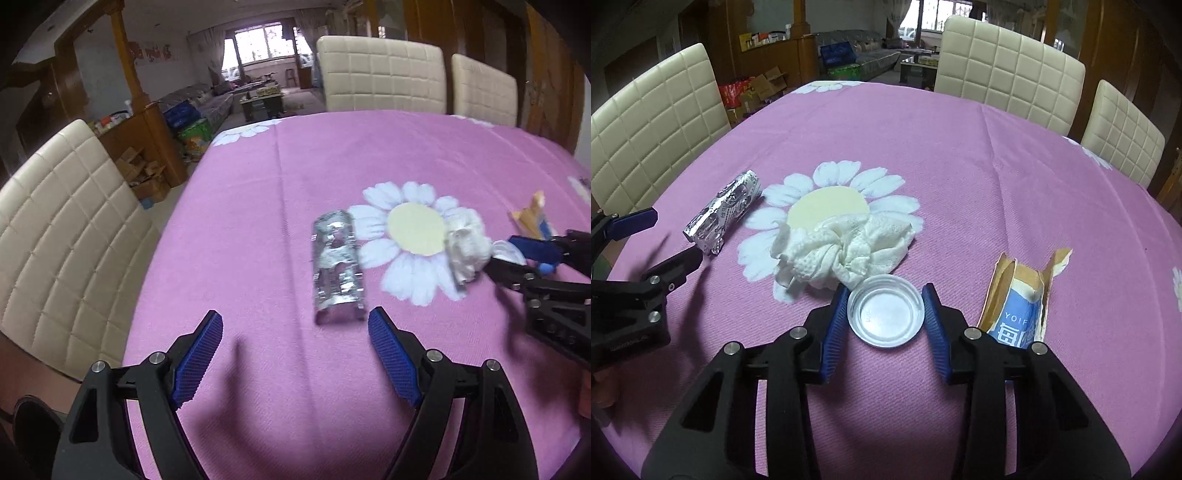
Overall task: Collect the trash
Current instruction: 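Grasp the foil wrapper with the left tool while the right tool grasps the white bottle cap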
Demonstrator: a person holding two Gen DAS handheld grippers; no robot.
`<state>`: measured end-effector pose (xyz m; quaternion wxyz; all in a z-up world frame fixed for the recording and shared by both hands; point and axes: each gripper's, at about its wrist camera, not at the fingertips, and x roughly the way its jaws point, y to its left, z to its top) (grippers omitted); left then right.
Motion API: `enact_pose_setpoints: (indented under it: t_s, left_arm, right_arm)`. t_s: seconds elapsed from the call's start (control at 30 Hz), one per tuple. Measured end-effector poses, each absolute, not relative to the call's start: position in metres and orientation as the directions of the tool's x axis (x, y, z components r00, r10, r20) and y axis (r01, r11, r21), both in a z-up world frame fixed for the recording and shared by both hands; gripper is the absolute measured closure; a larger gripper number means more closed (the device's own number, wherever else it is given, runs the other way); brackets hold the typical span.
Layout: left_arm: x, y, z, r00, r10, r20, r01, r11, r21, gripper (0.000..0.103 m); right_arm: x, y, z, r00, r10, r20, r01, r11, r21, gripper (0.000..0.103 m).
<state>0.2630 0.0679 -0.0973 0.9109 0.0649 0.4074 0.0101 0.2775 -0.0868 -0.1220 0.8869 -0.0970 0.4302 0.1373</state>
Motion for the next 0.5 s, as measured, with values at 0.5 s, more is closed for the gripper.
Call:
enact_pose_setpoints:
  t_s: [0.5]
  left_arm:
    - [0.293, 0.057, -0.105, 0.650, 0.094, -0.754, 0.054, 0.984, 0.170, 0.024]
  right_arm:
    - [0.289, -0.093, -0.124, 0.585, 0.170, -0.793, -0.305, 0.952, -0.021, 0.051]
